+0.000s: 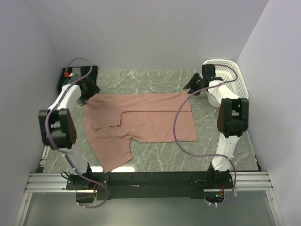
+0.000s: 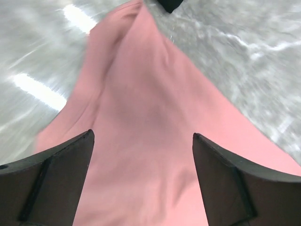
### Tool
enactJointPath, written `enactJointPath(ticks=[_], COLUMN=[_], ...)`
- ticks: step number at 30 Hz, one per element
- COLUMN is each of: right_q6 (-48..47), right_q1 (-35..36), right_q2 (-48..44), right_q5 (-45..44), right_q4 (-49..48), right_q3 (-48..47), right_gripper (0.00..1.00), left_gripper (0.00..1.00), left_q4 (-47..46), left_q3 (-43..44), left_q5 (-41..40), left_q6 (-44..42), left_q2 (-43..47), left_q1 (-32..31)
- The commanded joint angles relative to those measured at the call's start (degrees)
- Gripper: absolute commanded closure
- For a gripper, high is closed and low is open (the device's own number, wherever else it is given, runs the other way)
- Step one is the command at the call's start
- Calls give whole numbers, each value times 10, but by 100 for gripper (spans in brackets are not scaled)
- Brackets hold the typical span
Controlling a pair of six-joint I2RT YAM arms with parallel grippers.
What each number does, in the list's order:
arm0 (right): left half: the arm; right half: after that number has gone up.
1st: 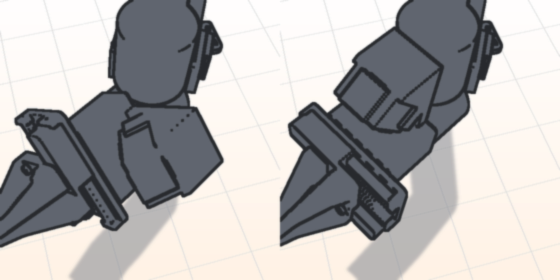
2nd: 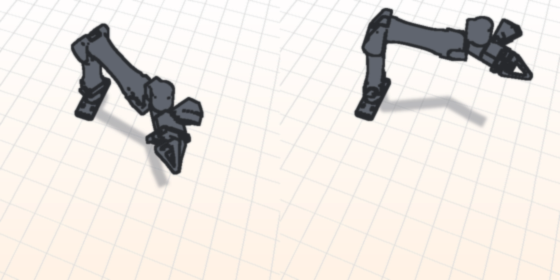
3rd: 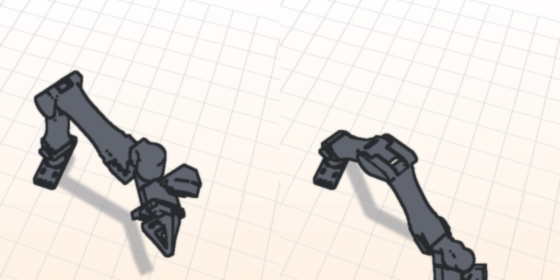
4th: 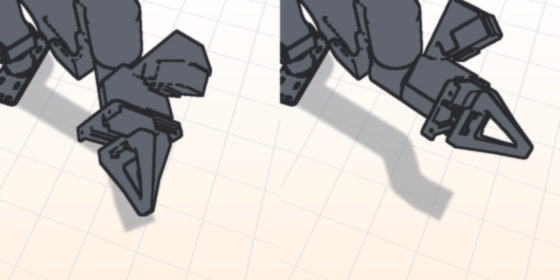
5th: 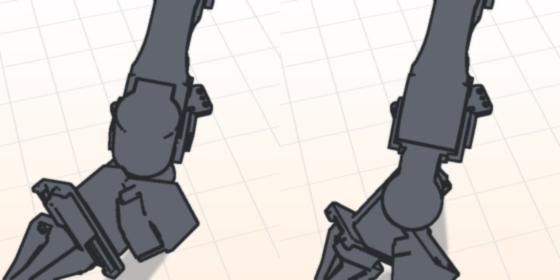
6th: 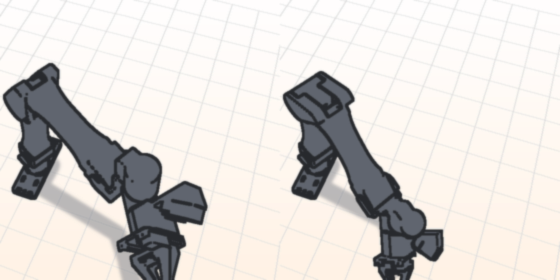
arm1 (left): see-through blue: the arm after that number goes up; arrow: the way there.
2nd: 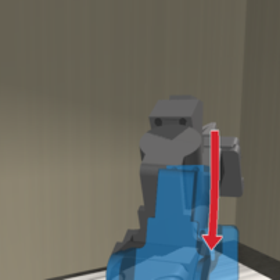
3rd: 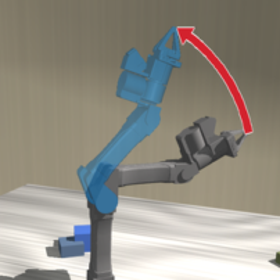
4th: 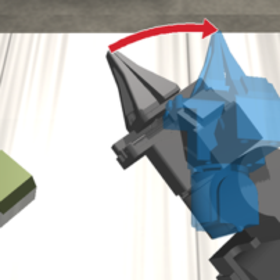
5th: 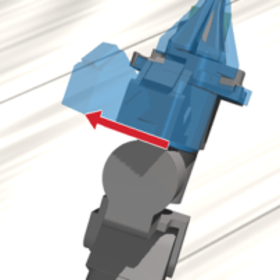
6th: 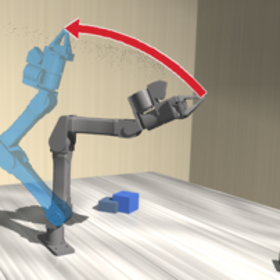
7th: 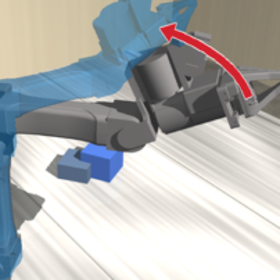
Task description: Fold and stack the t-shirts
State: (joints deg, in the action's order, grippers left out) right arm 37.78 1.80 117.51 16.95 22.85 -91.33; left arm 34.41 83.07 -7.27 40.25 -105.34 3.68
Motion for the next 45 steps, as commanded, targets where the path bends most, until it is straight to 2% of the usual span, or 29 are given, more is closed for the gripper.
enactJointPath(ticks=[1, 7, 9, 15, 18, 24, 37, 43, 45], right_q6=[-46, -62, -66, -68, -73, -77, -92, -92, -91], right_q1=[28, 90, 108, 151, 151, 150, 132, 116, 108], right_q2=[-129, -272, -315, -420, -457, -490, -515, -527, -534], right_q5=[-42, -101, -102, -90, -92, -98, -135, -158, -164], right_q4=[27, 44, 43, 35, 27, 23, 42, 61, 70], right_q3=[68, 235, 292, 425, 471, 519, 542, 545, 549], right_gripper=[51, 50, 50, 50, 50, 50, 50, 50, 50], left_gripper=[9, 12, 16, 27, 28, 31, 43, 55, 62], left_q4=[62, 129, 140, 140, 124, 110, 75, 76, 77], left_q3=[-61, -233, -287, -379, -392, -393, -412, -416, -415], left_q5=[-47, -64, -68, -33, -32, -53, -77, -65, -63], left_q6=[19, 55, 75, 113, 111, 98, 77, 72, 70], left_q2=[133, 271, 295, 353, 365, 335, 257, 222, 216], left_q1=[4, 4, 4, 4, 4, 4, 21, 24, 24])
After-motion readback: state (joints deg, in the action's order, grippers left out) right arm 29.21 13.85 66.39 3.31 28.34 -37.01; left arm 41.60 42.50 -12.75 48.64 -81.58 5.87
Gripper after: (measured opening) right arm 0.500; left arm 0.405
